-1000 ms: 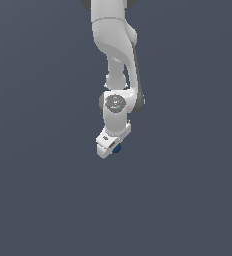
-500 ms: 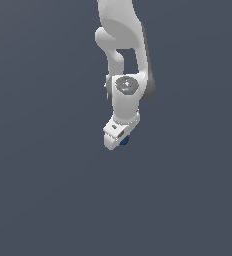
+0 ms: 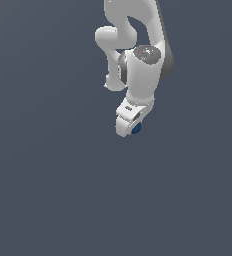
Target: Pick up the object and move it to a goal position.
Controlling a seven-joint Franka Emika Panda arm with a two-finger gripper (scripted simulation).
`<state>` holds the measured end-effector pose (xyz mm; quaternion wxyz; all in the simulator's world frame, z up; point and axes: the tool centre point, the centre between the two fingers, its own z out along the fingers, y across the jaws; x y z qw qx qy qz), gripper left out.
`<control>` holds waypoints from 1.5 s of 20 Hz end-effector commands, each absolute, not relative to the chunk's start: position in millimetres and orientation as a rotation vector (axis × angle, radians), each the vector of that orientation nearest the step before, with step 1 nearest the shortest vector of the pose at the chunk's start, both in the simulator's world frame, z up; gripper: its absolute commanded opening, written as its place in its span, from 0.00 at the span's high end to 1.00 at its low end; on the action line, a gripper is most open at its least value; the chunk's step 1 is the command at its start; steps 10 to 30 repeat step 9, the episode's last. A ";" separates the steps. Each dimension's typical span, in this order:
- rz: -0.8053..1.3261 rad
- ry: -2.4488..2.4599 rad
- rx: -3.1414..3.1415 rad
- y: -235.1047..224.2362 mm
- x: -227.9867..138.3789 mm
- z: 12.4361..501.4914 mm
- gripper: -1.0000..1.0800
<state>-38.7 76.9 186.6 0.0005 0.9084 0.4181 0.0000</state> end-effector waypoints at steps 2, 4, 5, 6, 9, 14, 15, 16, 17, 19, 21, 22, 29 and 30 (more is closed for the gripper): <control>0.000 1.312 2.854 86.6 -39.9 205.4 1.00; 0.000 1.312 2.854 90.4 -39.9 212.1 1.00; 0.000 1.312 2.854 91.7 -39.8 214.5 1.00; 0.000 1.312 2.855 92.5 -39.7 216.5 1.00; 0.000 1.312 2.855 93.9 -39.6 218.8 1.00; 0.000 1.312 2.855 93.9 -39.6 218.8 1.00; 0.000 1.312 2.855 93.9 -39.6 218.8 1.00; 0.000 1.312 2.855 93.9 -39.6 218.8 1.00; 0.000 1.312 2.855 93.9 -39.6 218.8 1.00; 0.000 1.312 2.855 93.9 -39.6 218.8 1.00; 0.000 1.312 2.855 93.9 -39.6 218.8 1.00; 0.000 1.312 2.855 93.9 -39.6 218.8 1.00; 0.000 1.312 2.855 93.9 -39.6 218.8 1.00; 0.000 1.312 2.855 93.9 -39.6 218.8 1.00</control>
